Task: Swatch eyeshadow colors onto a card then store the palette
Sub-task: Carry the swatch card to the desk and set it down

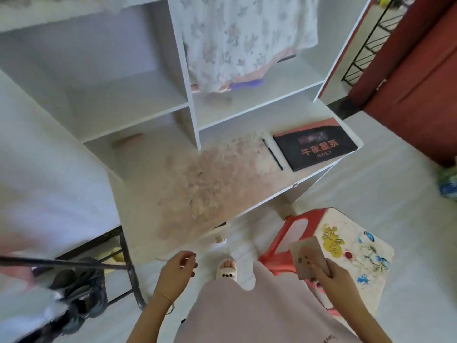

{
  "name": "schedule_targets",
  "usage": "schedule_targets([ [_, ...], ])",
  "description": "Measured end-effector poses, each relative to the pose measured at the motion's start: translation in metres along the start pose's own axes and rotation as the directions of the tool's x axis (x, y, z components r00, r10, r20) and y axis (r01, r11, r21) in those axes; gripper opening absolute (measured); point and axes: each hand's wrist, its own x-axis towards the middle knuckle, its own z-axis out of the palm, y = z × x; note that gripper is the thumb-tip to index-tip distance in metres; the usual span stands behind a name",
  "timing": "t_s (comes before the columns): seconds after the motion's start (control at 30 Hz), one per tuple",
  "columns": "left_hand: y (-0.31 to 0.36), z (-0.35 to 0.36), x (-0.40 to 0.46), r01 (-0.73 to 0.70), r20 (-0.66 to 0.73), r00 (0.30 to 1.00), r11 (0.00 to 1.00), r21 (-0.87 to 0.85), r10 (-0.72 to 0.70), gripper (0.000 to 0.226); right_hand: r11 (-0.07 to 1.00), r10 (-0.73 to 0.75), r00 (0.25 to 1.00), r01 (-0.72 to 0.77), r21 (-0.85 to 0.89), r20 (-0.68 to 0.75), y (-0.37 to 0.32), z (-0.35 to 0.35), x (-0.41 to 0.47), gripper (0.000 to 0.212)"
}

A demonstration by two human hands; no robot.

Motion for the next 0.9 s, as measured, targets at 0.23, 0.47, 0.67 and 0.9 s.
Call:
schedule_targets([
  [0.23, 0.086, -0.005, 0.085, -0.106, 0.130, 0.987, 0.989, 0.106, 0.092, 0.014, 0.998, 0.054, 0.995, -0.051, 0.041, -0.081, -0.040, -0.014, 0.042, 0.020],
  [0.47, 0.116, 0.019, 0.117, -0.002, 0.121, 0.993, 0.997, 0.073, -0.006, 0.014, 0.998, 0.060, 0.998, -0.060, 0.000, -0.035, -0.063, -0.030, 0.108, 0.024],
  [0.67, 0.130, 0.023, 0.141, 0.133, -0.128, 0.983, 0.991, -0.005, -0.132, 0.014, 0.968, -0.173, 0.968, 0.200, -0.148, 0.179, -0.120, -0.045, 0.224, 0.018],
  [0.9, 0.190, 0.058, 0.166, 0.153, -0.445, 0.877, 0.984, -0.096, -0.180, 0.020, 0.731, -0.430, 0.721, 0.631, -0.258, 0.543, -0.203, -0.071, 0.329, 0.011],
])
